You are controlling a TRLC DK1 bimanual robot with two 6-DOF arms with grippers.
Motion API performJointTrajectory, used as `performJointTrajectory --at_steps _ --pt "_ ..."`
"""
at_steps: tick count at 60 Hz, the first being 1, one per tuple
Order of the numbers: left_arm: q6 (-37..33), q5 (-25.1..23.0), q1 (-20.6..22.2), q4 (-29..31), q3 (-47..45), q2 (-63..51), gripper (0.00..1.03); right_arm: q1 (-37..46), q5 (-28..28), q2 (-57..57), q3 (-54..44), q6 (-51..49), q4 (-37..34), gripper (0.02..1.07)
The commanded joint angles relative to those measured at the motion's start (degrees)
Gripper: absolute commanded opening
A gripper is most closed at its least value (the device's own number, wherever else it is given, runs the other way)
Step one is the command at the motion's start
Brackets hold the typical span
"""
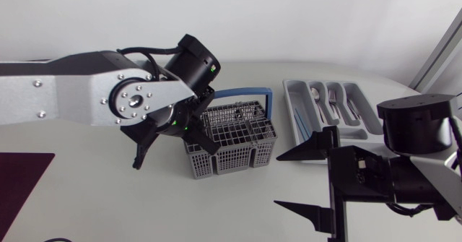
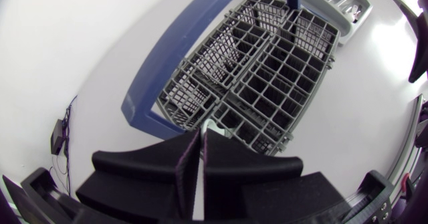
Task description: Unload the cutlery basket into the drawer organizer.
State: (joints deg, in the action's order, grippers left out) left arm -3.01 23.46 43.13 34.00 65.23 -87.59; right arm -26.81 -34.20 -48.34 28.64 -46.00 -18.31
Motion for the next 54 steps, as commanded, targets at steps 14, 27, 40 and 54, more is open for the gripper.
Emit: performJointTrajectory --at_steps 14,27,40,54 --pt "-0.9 2.5 1.5 3.2 3.7 4.4 0.12 -4.1 3.4 -2.3 -0.2 4.6 4.0 0.97" --pt "-1.0 3.3 1.9 5.3 4.3 8.0 0.12 -6.8 6.3 -3.4 1.3 8.5 7.5 0.97" --pt "-1.4 5.0 2.7 6.9 4.6 10.9 0.12 -7.9 7.5 -4.0 1.9 9.9 8.7 0.97" --pt "-1.7 7.0 4.1 8.3 5.2 14.0 0.12 -8.3 9.2 -3.1 2.4 12.3 10.1 0.97"
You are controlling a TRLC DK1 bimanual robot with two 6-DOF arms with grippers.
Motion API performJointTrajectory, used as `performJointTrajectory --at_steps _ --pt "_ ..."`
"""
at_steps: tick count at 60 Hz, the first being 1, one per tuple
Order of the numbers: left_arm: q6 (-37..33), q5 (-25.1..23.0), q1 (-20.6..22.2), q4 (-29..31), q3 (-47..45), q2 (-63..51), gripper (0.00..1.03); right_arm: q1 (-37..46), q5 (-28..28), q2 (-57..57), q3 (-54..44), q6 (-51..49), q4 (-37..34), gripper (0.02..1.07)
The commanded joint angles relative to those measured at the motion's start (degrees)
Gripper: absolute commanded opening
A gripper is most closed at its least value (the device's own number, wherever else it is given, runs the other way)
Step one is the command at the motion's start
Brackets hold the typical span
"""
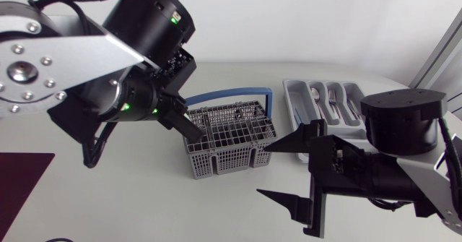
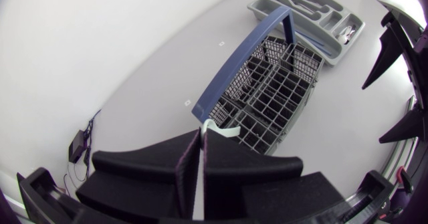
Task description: Unload the cutlery basket into the drawer organizer.
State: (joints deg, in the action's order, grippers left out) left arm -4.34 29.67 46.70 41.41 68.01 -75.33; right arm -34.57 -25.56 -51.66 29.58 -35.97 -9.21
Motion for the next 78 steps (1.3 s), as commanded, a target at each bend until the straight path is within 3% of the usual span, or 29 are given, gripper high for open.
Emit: performJointTrajectory --at_steps 1,12,22,27,32,41,53,72,78 --pt "-0.4 0.8 0.6 0.9 2.4 2.2 0.12 -0.5 0.6 0.4 1.4 2.6 1.1 0.97" --pt "-0.1 -0.1 1.0 1.2 3.3 4.8 0.12 -0.5 2.5 3.0 1.4 4.9 3.3 0.97" --pt "1.4 -7.0 0.3 0.5 5.0 7.5 0.12 -0.7 4.2 3.9 2.5 8.1 4.6 0.97" --pt "3.0 -13.1 -1.2 -0.2 5.9 7.9 0.12 -1.6 6.5 4.2 3.3 9.9 5.4 0.97" --pt "4.3 -22.0 -5.5 -0.5 6.6 7.0 0.12 -2.4 8.3 4.5 3.7 11.0 6.8 0.97" --pt "6.4 -34.7 -11.0 -1.5 6.5 2.9 0.12 -9.1 17.4 3.8 3.3 11.1 10.8 0.96" --pt "7.8 -45.1 -14.5 -4.0 5.2 -1.8 0.12 -10.1 19.6 -1.6 4.6 12.1 16.3 0.88" --pt "8.5 -51.1 -14.8 -5.9 5.0 -5.4 0.12 -10.5 19.9 -9.9 7.1 12.4 20.6 0.84" --pt "8.5 -52.4 -14.9 -5.8 5.0 -6.1 0.12 -10.5 20.6 -10.8 7.6 11.9 21.9 0.74"
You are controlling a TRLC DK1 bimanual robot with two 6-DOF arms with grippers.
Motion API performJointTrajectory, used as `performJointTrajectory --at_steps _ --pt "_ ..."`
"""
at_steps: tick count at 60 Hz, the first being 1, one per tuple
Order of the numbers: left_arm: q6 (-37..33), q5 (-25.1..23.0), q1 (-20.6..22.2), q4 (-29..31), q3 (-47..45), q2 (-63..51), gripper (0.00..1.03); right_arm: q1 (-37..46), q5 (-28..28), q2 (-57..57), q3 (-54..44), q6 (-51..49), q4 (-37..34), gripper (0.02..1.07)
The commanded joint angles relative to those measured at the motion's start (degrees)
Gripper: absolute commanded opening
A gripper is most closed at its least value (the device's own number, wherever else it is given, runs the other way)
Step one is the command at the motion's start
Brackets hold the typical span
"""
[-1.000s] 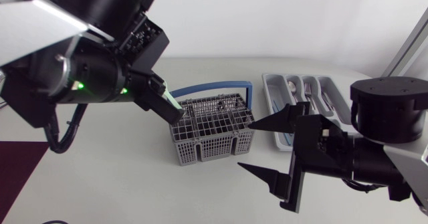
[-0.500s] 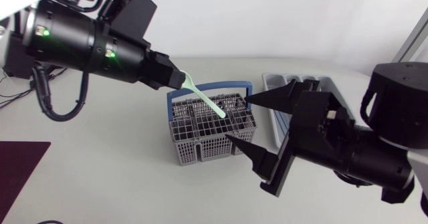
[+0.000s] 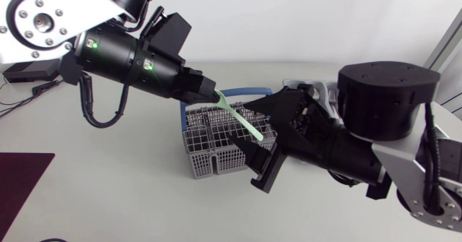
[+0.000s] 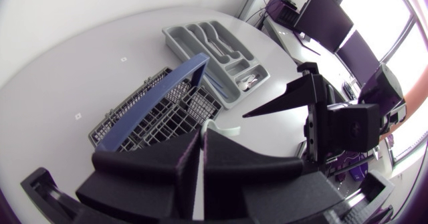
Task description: Unload the cutlery basket into the drawer organizer.
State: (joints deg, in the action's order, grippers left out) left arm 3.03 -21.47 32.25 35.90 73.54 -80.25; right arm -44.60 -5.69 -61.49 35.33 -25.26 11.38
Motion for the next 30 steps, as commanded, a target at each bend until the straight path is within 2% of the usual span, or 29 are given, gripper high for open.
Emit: performJointTrajectory --at_steps 1,15,30 --pt "1.1 -1.3 -0.4 -0.3 -0.7 -1.2 0.12 -0.5 0.7 -1.2 1.9 1.1 1.4 0.72" --pt "1.1 -2.9 -0.9 -0.3 -1.5 -1.7 0.12 -0.1 1.0 -4.6 3.3 0.2 2.9 0.5" --pt "1.2 -2.9 -0.9 0.0 -1.5 -1.6 0.12 0.3 2.3 -6.6 4.0 -0.2 3.7 0.41"
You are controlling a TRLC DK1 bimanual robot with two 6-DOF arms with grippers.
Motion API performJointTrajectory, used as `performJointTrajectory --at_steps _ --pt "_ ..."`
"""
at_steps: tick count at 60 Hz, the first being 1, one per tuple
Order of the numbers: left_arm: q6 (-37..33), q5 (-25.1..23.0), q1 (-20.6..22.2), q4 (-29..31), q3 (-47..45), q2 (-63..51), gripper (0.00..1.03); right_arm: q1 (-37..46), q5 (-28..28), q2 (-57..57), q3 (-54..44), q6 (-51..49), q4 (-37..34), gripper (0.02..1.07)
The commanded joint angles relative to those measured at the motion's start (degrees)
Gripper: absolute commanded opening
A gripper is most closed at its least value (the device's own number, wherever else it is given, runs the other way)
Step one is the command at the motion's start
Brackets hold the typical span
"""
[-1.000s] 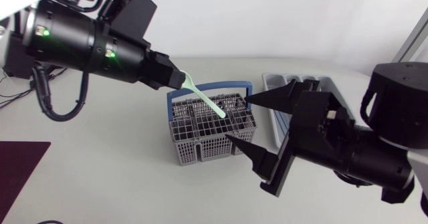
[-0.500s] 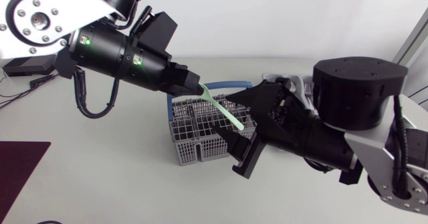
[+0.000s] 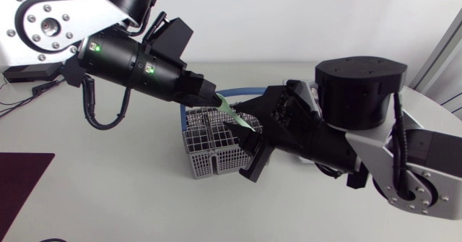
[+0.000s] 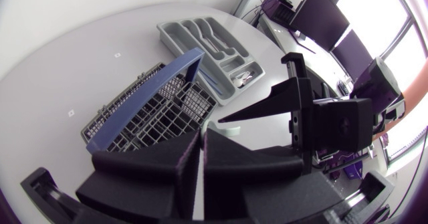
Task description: Unload the cutlery basket into the drawer organizer.
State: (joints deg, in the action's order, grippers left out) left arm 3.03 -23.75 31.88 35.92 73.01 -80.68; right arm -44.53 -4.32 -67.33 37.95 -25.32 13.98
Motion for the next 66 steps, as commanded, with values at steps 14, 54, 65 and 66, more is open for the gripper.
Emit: performJointTrajectory --at_steps 14,54,65,66 --pt "1.4 -0.7 -0.1 0.5 -0.6 -1.1 0.12 0.7 1.8 -1.2 1.5 -0.2 1.1 0.29" --pt "2.1 -0.7 0.9 0.7 -0.4 -0.5 0.13 0.7 0.9 -1.9 1.5 -0.3 -0.1 0.08" --pt "2.7 -0.7 0.2 0.9 1.1 0.0 0.71 0.9 -1.5 -0.2 0.5 -0.2 -1.8 0.08" --pt "2.7 -0.7 0.1 0.9 1.3 0.1 0.78 0.9 -1.6 0.0 0.5 -0.2 -2.0 0.08"
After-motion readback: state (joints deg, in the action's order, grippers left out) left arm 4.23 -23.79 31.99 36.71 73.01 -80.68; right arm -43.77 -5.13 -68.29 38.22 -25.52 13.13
